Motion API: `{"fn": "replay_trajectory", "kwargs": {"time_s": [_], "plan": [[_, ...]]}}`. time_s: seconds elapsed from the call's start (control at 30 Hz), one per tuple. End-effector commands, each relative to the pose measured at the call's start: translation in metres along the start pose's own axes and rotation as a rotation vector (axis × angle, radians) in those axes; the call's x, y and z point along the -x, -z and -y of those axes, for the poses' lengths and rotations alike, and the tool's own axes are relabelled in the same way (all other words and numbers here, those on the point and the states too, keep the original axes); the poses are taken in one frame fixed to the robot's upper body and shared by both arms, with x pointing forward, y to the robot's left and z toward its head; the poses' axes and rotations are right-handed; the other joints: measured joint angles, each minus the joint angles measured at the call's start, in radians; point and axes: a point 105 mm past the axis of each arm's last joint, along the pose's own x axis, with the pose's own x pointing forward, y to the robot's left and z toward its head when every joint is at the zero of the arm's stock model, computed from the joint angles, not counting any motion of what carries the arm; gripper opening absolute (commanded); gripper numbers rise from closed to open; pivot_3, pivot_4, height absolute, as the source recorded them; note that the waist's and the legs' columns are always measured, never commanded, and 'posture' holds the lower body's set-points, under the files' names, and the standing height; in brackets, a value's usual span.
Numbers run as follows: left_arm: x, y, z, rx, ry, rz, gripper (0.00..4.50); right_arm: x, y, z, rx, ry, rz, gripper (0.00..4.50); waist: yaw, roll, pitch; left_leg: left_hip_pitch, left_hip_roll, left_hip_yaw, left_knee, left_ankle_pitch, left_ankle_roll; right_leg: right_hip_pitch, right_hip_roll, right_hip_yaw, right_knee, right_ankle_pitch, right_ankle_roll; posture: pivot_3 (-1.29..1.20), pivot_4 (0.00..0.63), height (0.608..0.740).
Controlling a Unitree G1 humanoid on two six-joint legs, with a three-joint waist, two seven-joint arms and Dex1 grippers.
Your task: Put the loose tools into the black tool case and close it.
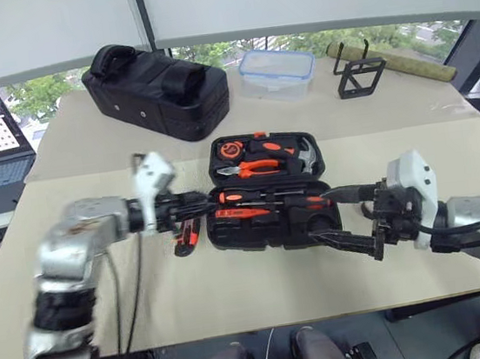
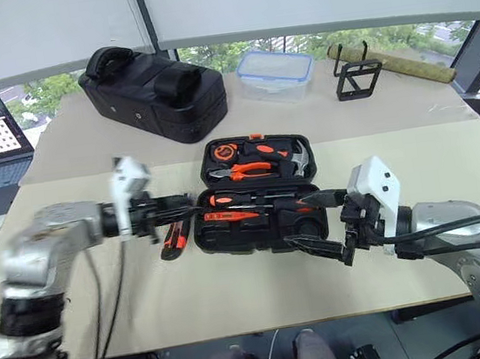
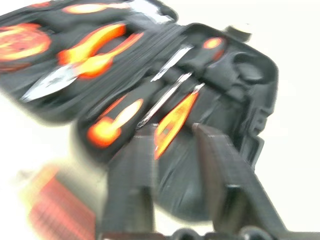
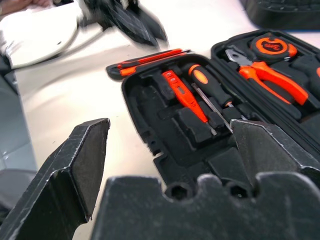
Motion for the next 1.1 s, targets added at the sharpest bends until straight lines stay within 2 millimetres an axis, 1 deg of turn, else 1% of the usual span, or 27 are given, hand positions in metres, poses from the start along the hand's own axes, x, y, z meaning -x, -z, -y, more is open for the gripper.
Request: {"fn": "replay_trajectory", "kwargs": {"time_s": [0.03, 0.07, 0.1, 0.13, 0.17, 0.2, 0.23, 0.27, 0.3, 0.37, 0.43, 0.47, 0.53, 0.6, 0.7, 0.83, 0.93, 1.07, 1.1], "plan": [[0.049, 0.016, -0.016, 0.070, -0.229, -0.034, 3.04, 0.000, -0.011, -0.001, 0.057, -0.050, 0.017, 4.50, 0.003, 0.000, 0.000, 0.001, 0.000, 0.000, 0.000, 0.000, 0.000, 0.000, 0.000, 0.000, 0.000, 0.000, 0.000, 0.00, 0.150, 0.722], [0.058, 0.022, -0.018, 0.085, -0.271, -0.047, 3.27, 0.000, -0.012, -0.001, 0.062, -0.060, 0.016, 4.50, 0.004, 0.000, 0.000, 0.001, 0.000, 0.000, 0.000, 0.000, 0.000, 0.001, 0.001, -0.001, 0.000, 0.000, 0.000, 0.00, 0.150, 0.722], [0.070, 0.032, -0.023, 0.102, -0.330, -0.075, 3.77, -0.001, -0.014, -0.001, 0.067, -0.072, 0.020, 4.50, 0.009, 0.000, 0.000, 0.001, 0.000, 0.000, 0.000, 0.000, 0.000, 0.001, 0.001, -0.001, -0.001, 0.000, 0.000, 0.00, 0.150, 0.722], [0.079, 0.041, -0.026, 0.119, -0.383, -0.102, 4.15, -0.002, -0.016, 0.000, 0.072, -0.081, 0.024, 4.50, 0.013, 0.000, 0.000, 0.001, 0.000, 0.000, 0.000, 0.000, 0.000, 0.001, 0.000, -0.001, -0.001, 0.000, 0.000, 0.00, 0.150, 0.722], [0.084, 0.046, -0.027, 0.128, -0.413, -0.118, 4.48, -0.002, -0.017, 0.001, 0.075, -0.087, 0.026, 4.50, 0.018, 0.000, 0.000, 0.002, 0.000, 0.000, 0.000, 0.000, 0.000, 0.001, 0.000, -0.001, -0.002, 0.000, 0.000, 0.00, 0.150, 0.722], [0.086, 0.049, -0.026, 0.134, -0.427, -0.126, 4.48, -0.003, -0.017, 0.001, 0.078, -0.096, 0.027, 4.50, 0.024, 0.000, 0.001, 0.003, 0.000, 0.000, 0.000, 0.000, 0.000, 0.001, 0.000, -0.001, -0.002, 0.000, 0.000, 0.00, 0.150, 0.722], [0.083, 0.047, -0.021, 0.138, -0.409, -0.122, 4.48, -0.004, -0.017, 0.001, 0.079, -0.105, 0.026, 4.50, 0.033, -0.001, 0.001, 0.004, 0.000, -0.001, 0.000, -0.001, -0.001, 0.002, -0.001, -0.001, -0.004, 0.000, 0.000, 0.00, 0.150, 0.722], [0.079, 0.044, -0.015, 0.140, -0.383, -0.115, 4.48, -0.005, -0.017, 0.001, 0.080, -0.114, 0.023, 4.50, 0.041, -0.001, 0.001, 0.003, 0.000, -0.002, 0.000, -0.005, -0.008, 0.003, -0.001, -0.001, -0.006, 0.000, 0.000, 0.00, 0.150, 0.722], [0.076, 0.041, -0.012, 0.142, -0.366, -0.111, 4.48, -0.006, -0.017, 0.001, 0.082, -0.120, 0.022, 4.50, 0.045, -0.001, 0.001, 0.003, 0.000, -0.002, 0.001, -0.005, -0.008, 0.003, -0.001, -0.001, -0.007, 0.000, 0.000, 0.00, 0.150, 0.722], [0.061, 0.033, -0.007, 0.159, -0.359, -0.119, 4.48, -0.008, -0.017, 0.001, 0.085, -0.131, 0.022, 4.50, 0.053, -0.001, 0.001, 0.003, 0.000, -0.002, 0.001, -0.006, -0.008, 0.005, -0.001, -0.002, -0.010, 0.002, 0.001, 0.00, 0.150, 0.722], [0.042, 0.028, -0.010, 0.193, -0.384, -0.152, 4.48, -0.010, -0.018, 0.000, 0.081, -0.144, 0.029, 4.50, 0.057, -0.001, 0.001, 0.004, -0.001, -0.002, 0.001, -0.006, -0.008, 0.007, 0.000, -0.003, -0.010, 0.002, 0.002, 0.00, 0.150, 0.722], [0.037, 0.027, -0.011, 0.202, -0.396, -0.165, 4.48, -0.011, -0.019, 0.000, 0.079, -0.147, 0.032, 4.50, 0.057, -0.001, 0.001, 0.004, -0.001, -0.002, 0.001, -0.006, -0.008, 0.007, 0.000, -0.004, -0.010, 0.003, 0.002, 0.00, 0.150, 0.722], [0.014, 0.021, -0.015, 0.217, -0.410, -0.203, 4.48, -0.014, -0.017, -0.002, 0.081, -0.156, 0.030, 4.50, 0.052, -0.002, 0.001, 0.004, -0.001, -0.002, 0.001, -0.006, -0.008, 0.008, -0.001, -0.004, -0.010, 0.003, 0.002, 0.00, 0.150, 0.722], [-0.007, 0.014, -0.014, 0.219, -0.406, -0.230, 4.48, -0.016, -0.016, -0.003, 0.081, -0.157, 0.030, 4.50, 0.045, -0.002, 0.001, 0.005, -0.001, -0.002, 0.001, -0.005, -0.008, 0.012, 0.000, -0.004, -0.009, 0.003, 0.002, 0.00, 0.150, 0.722], [-0.021, 0.010, -0.012, 0.214, -0.403, -0.262, 4.48, -0.017, -0.017, -0.003, 0.078, -0.141, 0.041, 4.50, 0.035, -0.003, 0.001, 0.003, -0.001, -0.002, 0.001, -0.005, -0.008, 0.009, 0.000, -0.003, -0.010, 0.003, 0.002, 0.00, 0.150, 0.722], [-0.041, 0.019, -0.001, 0.159, -0.352, -0.332, 4.48, -0.016, -0.014, -0.004, 0.071, -0.106, 0.046, 4.50, 0.024, -0.003, 0.001, 0.002, 0.000, -0.002, 0.000, -0.002, -0.003, 0.006, 0.000, -0.003, -0.009, 0.003, 0.002, 0.00, 0.150, 0.722], [-0.045, 0.039, -0.003, 0.138, -0.370, -0.421, 4.48, -0.015, -0.010, -0.005, 0.070, -0.073, 0.046, 4.50, 0.024, -0.003, 0.001, 0.002, 0.000, -0.002, -0.001, -0.002, -0.004, 0.005, 0.000, -0.003, -0.009, 0.003, 0.001, 0.00, 0.150, 0.722], [-0.051, 0.047, -0.004, 0.145, -0.361, -0.444, 4.48, -0.015, -0.009, -0.005, 0.073, -0.054, 0.047, 4.50, 0.024, -0.002, 0.000, 0.003, -0.001, -0.002, 0.000, -0.004, -0.006, 0.007, 0.000, -0.002, -0.009, 0.003, 0.001, 0.00, 0.150, 0.722], [-0.052, 0.048, -0.004, 0.150, -0.359, -0.441, 4.23, -0.015, -0.009, -0.005, 0.075, -0.051, 0.047, 4.50, 0.024, -0.002, 0.000, 0.004, -0.001, -0.002, 0.000, -0.005, -0.009, 0.007, 0.000, -0.002, -0.009, 0.003, 0.001, 0.00, 0.150, 0.722]]}}
